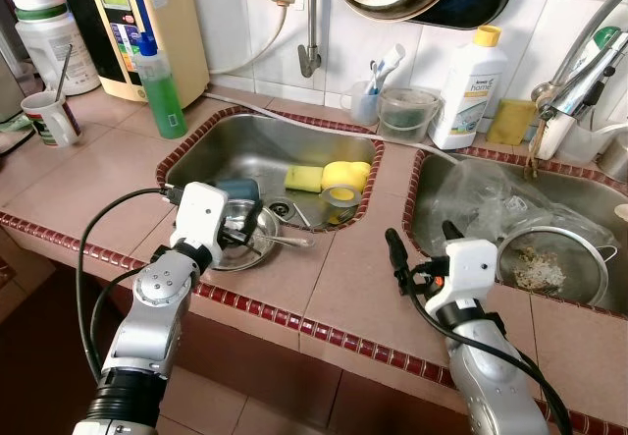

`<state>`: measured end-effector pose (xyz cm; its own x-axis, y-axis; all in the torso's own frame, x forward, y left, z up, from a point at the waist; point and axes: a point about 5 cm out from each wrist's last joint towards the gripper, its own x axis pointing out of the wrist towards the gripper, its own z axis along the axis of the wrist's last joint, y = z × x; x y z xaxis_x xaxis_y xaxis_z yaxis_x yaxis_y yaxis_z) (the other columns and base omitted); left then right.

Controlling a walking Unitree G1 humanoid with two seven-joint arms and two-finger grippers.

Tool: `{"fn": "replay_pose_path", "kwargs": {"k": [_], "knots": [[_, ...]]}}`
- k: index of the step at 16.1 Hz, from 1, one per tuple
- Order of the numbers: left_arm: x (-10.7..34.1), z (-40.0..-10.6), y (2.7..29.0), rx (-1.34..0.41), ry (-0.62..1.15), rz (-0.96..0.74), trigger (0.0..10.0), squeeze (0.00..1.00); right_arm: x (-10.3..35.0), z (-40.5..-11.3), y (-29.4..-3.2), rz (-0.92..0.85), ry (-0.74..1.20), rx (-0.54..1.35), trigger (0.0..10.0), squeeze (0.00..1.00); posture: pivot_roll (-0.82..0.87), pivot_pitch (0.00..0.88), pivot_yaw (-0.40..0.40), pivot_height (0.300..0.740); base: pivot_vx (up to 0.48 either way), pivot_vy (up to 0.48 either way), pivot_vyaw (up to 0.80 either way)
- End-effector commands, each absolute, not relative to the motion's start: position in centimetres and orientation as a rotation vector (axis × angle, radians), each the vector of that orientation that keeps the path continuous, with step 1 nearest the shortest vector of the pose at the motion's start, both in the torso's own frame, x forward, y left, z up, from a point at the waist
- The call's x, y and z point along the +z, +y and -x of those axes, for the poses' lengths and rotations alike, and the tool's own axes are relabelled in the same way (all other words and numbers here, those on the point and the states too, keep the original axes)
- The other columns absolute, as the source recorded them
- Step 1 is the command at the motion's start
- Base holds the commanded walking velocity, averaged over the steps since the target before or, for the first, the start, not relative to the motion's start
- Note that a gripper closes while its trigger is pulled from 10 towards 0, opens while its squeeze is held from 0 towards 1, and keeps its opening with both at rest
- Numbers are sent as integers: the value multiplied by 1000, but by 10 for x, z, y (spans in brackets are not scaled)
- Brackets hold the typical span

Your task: Kitchen organization

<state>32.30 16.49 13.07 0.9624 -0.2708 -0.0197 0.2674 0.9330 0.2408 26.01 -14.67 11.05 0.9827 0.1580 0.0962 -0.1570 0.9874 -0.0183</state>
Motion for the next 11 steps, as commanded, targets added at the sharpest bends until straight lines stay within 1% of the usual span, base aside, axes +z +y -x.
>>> {"fn": "replay_pose_path", "kwargs": {"k": [1,2,3,4,6,11], "knots": [[134,-323,168,-247,-6,-292,10000,0,116,-259,-148,5,-112,156,10000,0,-164,0,19,740,0,0,0],[134,-323,171,-222,4,-319,10000,0,117,-258,-149,-2,-114,152,10000,0,-163,0,20,740,0,0,0],[134,-323,171,-228,4,-333,10000,0,118,-258,-149,-8,-116,150,10000,0,-162,0,21,740,0,0,0],[134,-321,170,-246,-1,-385,10000,0,120,-257,-149,-14,-119,148,10000,0,-161,0,22,740,0,0,0],[134,-320,170,-260,8,-403,10000,0,121,-257,-149,-15,-121,148,10000,0,-159,0,23,740,0,0,0],[129,-311,163,-389,13,-544,10000,0,124,-255,-154,-24,-119,137,10000,0,-158,6,27,740,0,0,0]]}}
